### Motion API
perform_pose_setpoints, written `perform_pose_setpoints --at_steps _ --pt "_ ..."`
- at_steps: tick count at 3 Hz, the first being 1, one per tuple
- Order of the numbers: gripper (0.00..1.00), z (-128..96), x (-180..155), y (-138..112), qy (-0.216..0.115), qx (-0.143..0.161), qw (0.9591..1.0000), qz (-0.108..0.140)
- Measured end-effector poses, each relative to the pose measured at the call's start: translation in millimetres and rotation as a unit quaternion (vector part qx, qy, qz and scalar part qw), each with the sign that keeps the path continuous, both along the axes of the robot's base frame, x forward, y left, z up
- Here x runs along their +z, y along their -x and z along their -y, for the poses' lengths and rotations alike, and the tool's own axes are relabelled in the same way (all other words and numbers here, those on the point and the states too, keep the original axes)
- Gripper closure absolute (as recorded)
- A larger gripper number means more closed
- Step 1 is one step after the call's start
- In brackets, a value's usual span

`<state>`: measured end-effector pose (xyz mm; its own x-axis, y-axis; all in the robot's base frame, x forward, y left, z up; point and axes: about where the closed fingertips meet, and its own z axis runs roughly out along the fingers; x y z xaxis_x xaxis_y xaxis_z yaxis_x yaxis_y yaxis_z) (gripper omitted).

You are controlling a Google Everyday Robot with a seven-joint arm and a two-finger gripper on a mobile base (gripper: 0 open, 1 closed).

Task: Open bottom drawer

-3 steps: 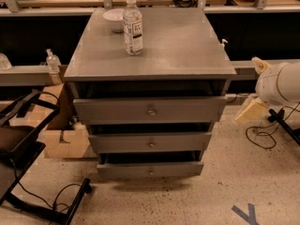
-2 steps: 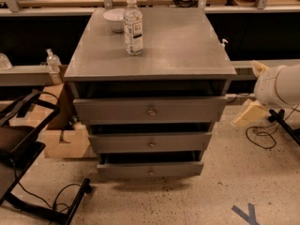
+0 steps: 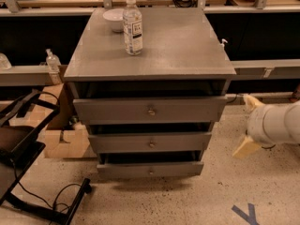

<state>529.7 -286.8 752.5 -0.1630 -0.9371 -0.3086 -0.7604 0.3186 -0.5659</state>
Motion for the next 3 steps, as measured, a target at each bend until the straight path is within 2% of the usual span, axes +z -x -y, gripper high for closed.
perform_pose_setpoints --at_steps 1,2,3 --pt "0.00 8.5 -63.8 17.5 -0.001 0.008 0.9999 -0.012" --pt "0.00 14.3 -143.4 18.6 -0.017 0.020 0.9989 -0.039" --pt "0.00 14.3 -143.4 18.6 -0.017 0.020 0.9989 -0.039"
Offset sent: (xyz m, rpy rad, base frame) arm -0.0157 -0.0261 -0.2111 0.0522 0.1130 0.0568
